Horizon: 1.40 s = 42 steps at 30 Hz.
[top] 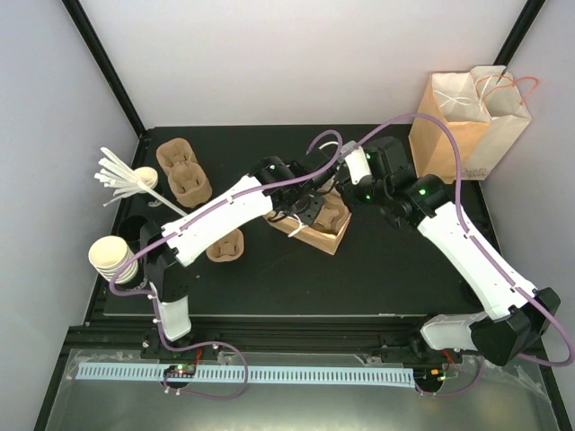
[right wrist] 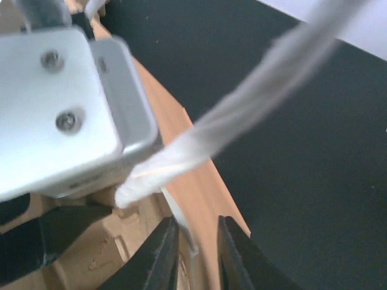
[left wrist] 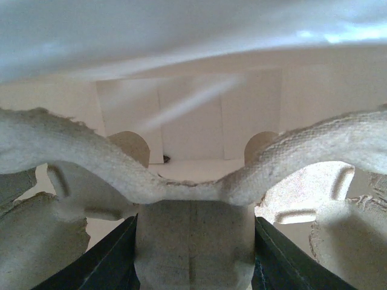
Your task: Pack the takeout coffee
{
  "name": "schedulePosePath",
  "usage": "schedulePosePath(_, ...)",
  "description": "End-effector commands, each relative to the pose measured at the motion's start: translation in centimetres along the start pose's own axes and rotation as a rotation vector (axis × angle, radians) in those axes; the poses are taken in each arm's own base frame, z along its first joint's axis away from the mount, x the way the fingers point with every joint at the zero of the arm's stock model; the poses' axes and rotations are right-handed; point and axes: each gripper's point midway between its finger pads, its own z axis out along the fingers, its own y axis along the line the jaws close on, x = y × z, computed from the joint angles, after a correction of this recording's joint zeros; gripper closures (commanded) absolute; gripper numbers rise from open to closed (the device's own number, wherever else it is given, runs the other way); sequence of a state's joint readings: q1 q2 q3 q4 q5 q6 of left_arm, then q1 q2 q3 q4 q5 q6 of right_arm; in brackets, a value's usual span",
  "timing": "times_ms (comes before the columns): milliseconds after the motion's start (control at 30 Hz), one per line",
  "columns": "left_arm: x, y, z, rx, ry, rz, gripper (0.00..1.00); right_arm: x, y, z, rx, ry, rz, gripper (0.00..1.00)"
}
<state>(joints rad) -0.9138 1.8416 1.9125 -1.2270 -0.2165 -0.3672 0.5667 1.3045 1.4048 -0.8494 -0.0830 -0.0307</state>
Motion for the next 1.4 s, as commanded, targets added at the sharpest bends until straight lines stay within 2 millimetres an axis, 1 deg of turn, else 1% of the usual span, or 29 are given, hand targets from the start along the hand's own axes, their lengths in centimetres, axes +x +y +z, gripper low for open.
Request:
schedulePosePath(0, -0.2, 0.3, -1.4, -0.001, -0.04, 0.014, 0.52, -3.0, -0.9, -1.0, 0.03, -0.115, 0.021, 0.83)
schedulePosePath(100, 0.2, 0.3, -1.3, 0.003, -0.041, 0.012, 0.52, -3.4, -1.2, -0.7, 0.005, -0.133, 0.073, 0.96)
schedulePosePath(167, 0.5, 0.2, -1.2, 0.013, -0.04, 0.015, 0.52, -3.5, -1.3, -0.4, -0.013, -0.134, 0.105, 0.98)
schedulePosePath(367, 1.9, 0.0, -1.1, 0.025, -0.017, 0.035, 0.53, -3.9, -1.2, -0.1, -0.064, -0.163, 0.193, 0.99)
schedulePosePath(500, 2.8, 0.1, -0.9, 0.03, -0.004, 0.038, 0.53, -4.0, -0.8, 0.4, -0.093, -0.158, 0.22, 0.99)
schedulePosePath(633, 3.0, 0.0, -1.0, 0.039, -0.012, 0.042, 0.53, -4.0, -0.3, 0.6, -0.126, -0.154, 0.225, 0.99)
schedulePosePath(800, 3.6, -0.2, -0.4, 0.038, 0.041, 0.049, 0.53, -4.5, 1.5, -0.8, -0.227, -0.193, 0.204, 0.99)
schedulePosePath(967, 4.4, 0.3, 0.6, -0.002, 0.092, 0.045, 0.53, -4.2, 2.0, -1.7, -0.252, -0.219, 0.229, 0.99)
schedulePosePath(1200, 5.4, -0.2, 1.7, 0.018, 0.127, 0.046, 0.53, -4.2, 2.6, -3.0, -0.277, -0.233, 0.242, 0.99)
schedulePosePath(1367, 5.5, -0.1, 2.2, 0.013, 0.149, 0.028, 0.52, -3.6, 3.7, -4.2, -0.313, -0.22, 0.268, 0.99)
